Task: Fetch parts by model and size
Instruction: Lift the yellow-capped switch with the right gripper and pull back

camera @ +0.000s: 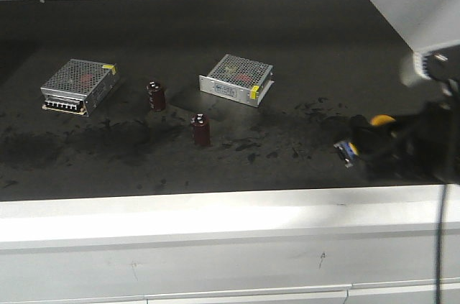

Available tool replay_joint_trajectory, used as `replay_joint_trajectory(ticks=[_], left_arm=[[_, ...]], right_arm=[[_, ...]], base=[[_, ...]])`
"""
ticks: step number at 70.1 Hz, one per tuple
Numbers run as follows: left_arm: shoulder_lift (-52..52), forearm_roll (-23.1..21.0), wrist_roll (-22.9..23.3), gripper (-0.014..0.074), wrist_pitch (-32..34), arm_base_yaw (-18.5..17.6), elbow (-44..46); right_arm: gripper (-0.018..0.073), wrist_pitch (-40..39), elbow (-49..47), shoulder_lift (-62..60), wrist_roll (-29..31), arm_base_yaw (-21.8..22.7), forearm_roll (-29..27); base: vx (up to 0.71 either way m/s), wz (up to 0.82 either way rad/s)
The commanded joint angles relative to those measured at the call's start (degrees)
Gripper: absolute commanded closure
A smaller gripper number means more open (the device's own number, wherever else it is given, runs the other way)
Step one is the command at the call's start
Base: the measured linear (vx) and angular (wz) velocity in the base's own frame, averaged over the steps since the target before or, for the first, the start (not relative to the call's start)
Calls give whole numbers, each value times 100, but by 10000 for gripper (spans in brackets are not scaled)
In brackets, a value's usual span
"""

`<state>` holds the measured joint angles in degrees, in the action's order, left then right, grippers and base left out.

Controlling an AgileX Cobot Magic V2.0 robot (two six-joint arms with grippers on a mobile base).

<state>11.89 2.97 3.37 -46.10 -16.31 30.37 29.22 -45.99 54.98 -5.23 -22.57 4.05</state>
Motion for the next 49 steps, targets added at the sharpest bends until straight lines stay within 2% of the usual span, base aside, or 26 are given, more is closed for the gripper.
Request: replay_joint_trajectory(ticks=[1,29,49], left_arm=[[74,-27,7,603,437,-28,137],[74,-27,7,603,437,-28,137],[74,-27,7,603,437,-28,137]], right_arm=[[569,-514,227,-681,23,9,64],[569,-665,1794,-3507,23,9,65],[569,-708,2318,-4352,18,9,23]], base=[[0,0],[0,0],[0,0]])
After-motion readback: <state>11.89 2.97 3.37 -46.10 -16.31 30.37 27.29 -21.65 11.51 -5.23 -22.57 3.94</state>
